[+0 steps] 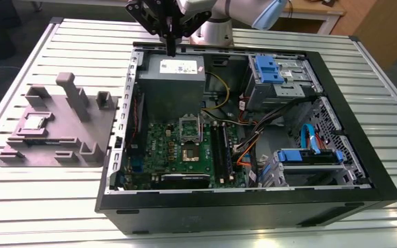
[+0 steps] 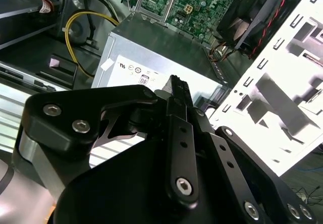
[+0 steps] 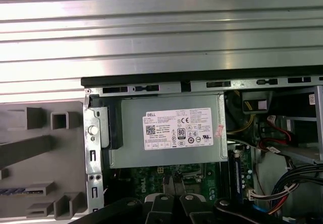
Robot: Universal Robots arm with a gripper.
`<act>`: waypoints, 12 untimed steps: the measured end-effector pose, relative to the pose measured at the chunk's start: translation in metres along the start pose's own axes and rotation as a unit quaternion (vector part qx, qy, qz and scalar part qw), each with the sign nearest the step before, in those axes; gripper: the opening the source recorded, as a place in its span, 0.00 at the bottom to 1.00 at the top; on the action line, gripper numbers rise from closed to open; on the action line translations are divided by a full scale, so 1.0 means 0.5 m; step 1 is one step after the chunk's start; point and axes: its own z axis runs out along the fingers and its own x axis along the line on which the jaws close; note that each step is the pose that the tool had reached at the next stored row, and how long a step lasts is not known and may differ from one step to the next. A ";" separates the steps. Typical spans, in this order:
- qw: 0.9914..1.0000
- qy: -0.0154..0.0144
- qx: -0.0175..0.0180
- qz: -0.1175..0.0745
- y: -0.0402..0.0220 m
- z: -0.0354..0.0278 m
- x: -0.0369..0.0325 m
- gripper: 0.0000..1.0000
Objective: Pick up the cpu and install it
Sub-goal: 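Reach for the cpu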
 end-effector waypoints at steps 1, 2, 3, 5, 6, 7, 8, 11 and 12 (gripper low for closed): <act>1.000 0.000 0.000 0.000 0.000 0.000 0.000 0.10; 1.000 0.000 0.000 0.000 0.000 0.000 0.001 0.10; 1.000 0.000 0.000 0.000 0.000 0.000 0.001 0.10; 1.000 0.000 0.000 0.000 0.000 0.000 0.002 0.10; 1.000 0.000 0.000 0.000 0.000 0.000 0.003 0.10; 1.000 0.000 0.000 0.000 0.000 0.000 0.003 0.10; 1.000 0.000 0.000 0.000 0.000 0.000 0.004 0.10; 1.000 0.000 0.000 0.000 -0.001 0.000 0.012 0.10; 1.000 0.000 0.000 0.000 -0.001 0.000 0.016 0.10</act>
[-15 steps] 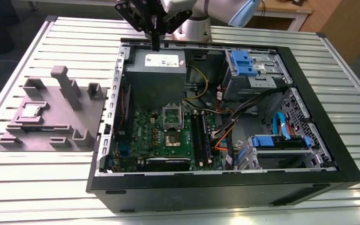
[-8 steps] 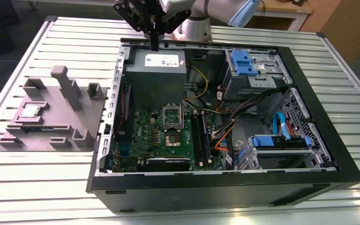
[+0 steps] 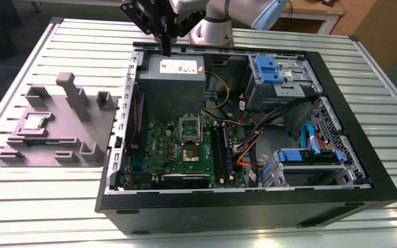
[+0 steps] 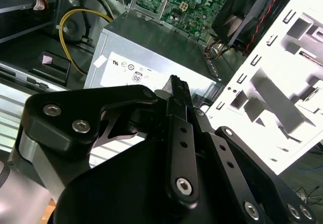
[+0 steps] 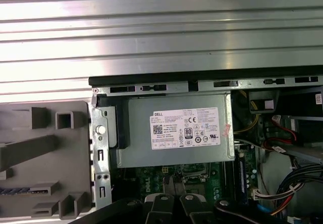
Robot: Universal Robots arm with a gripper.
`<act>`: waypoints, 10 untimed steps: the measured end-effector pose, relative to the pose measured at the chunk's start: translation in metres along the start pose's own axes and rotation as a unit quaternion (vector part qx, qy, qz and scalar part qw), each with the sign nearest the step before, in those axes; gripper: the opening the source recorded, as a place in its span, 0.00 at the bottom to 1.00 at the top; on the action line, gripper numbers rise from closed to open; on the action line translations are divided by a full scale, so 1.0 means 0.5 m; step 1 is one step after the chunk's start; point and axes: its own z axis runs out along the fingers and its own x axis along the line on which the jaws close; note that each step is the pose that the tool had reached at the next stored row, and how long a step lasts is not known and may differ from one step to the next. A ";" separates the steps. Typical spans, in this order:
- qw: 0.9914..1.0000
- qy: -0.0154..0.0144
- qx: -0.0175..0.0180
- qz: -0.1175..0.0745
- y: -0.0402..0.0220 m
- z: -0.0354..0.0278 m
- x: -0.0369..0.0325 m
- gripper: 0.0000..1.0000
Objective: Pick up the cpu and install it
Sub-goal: 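Reach for the cpu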
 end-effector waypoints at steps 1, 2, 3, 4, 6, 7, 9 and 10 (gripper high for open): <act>1.000 0.000 0.000 0.000 0.000 0.000 0.000 0.10; 1.000 0.000 0.000 0.000 0.000 0.000 0.001 0.10; 1.000 0.000 0.000 0.000 0.000 0.000 0.001 0.10; 1.000 0.000 0.000 0.000 0.000 0.000 0.001 0.10; 1.000 0.000 0.000 0.000 0.000 0.000 0.002 0.10; 1.000 0.000 0.000 0.000 0.000 0.000 0.002 0.10; 1.000 0.000 0.000 0.000 0.000 0.000 0.003 0.10; 1.000 0.000 0.000 0.000 0.000 0.000 0.003 0.10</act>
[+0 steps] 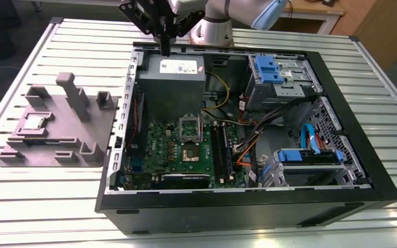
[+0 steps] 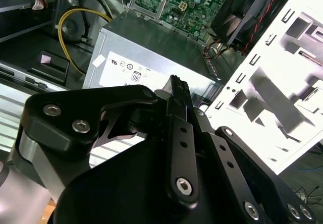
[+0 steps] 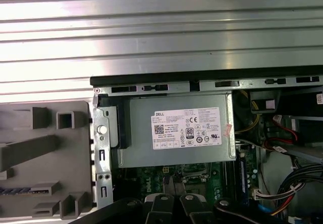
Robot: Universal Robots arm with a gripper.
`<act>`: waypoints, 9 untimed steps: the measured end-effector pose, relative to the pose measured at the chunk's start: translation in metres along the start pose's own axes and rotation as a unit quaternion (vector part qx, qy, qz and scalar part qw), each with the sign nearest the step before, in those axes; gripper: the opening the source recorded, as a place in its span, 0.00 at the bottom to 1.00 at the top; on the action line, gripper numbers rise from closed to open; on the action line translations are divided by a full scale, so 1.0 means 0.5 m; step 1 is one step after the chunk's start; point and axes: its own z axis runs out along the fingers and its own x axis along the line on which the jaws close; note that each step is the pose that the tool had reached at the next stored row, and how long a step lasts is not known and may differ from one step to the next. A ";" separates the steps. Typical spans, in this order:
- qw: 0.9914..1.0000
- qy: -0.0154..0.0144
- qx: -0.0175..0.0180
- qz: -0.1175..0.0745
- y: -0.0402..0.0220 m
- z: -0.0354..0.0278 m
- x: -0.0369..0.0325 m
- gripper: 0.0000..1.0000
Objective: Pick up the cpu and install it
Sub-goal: 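Reach for the cpu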
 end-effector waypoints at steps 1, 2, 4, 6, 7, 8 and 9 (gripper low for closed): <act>1.000 0.000 0.000 0.000 0.000 0.000 0.000 0.10; 1.000 0.000 0.000 0.000 0.000 0.000 0.001 0.10; 1.000 0.000 0.000 0.000 0.000 0.000 0.002 0.10; 1.000 0.000 0.000 0.000 0.000 0.000 0.002 0.10; 1.000 0.000 0.000 0.000 0.000 0.000 0.003 0.10; 1.000 0.000 0.000 0.000 0.000 0.000 0.003 0.10; 1.000 0.000 0.000 0.000 0.000 0.000 0.003 0.10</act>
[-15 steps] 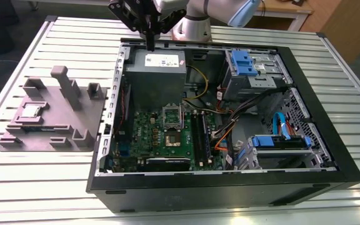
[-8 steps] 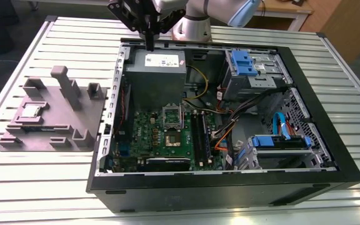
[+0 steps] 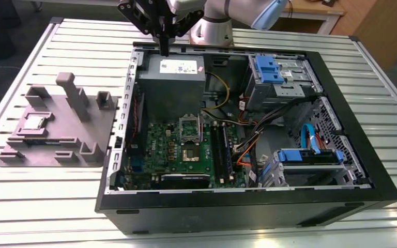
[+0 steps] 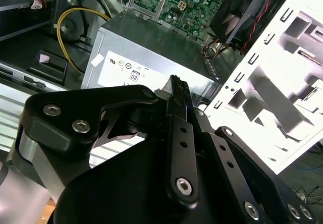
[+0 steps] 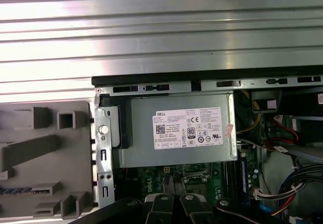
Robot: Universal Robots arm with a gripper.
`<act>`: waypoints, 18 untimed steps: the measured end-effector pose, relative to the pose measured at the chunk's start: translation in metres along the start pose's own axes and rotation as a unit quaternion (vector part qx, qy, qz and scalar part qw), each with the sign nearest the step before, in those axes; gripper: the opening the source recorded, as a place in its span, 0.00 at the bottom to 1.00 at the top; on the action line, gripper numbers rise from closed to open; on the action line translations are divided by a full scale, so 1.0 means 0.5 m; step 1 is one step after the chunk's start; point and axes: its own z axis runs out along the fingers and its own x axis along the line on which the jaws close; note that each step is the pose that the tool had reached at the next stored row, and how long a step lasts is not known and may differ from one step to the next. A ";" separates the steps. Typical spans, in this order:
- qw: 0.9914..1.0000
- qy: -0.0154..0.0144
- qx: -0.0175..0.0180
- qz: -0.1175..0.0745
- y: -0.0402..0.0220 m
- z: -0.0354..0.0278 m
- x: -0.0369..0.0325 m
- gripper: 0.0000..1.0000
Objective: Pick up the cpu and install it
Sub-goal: 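Reach for the cpu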
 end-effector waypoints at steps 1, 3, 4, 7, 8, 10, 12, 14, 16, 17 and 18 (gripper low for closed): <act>1.000 0.000 0.000 0.000 0.000 0.000 0.001 0.10; 1.000 0.000 0.000 0.000 0.000 0.000 0.001 0.10; 1.000 0.000 0.000 0.000 0.000 0.000 0.002 0.10; 1.000 0.000 0.000 0.000 0.000 0.000 0.004 0.10; 1.000 0.000 0.000 0.000 0.000 0.000 0.004 0.10; 1.000 0.000 0.000 0.000 0.000 0.000 0.005 0.10; 1.000 0.000 0.000 0.000 0.000 0.000 0.006 0.10; 1.000 0.000 0.000 0.000 -0.001 0.000 0.007 0.10; 1.000 0.000 0.000 0.000 -0.001 0.000 0.009 0.10; 1.000 0.000 0.000 0.000 -0.001 0.000 0.009 0.10; 1.000 0.000 0.000 0.000 -0.001 0.000 0.010 0.10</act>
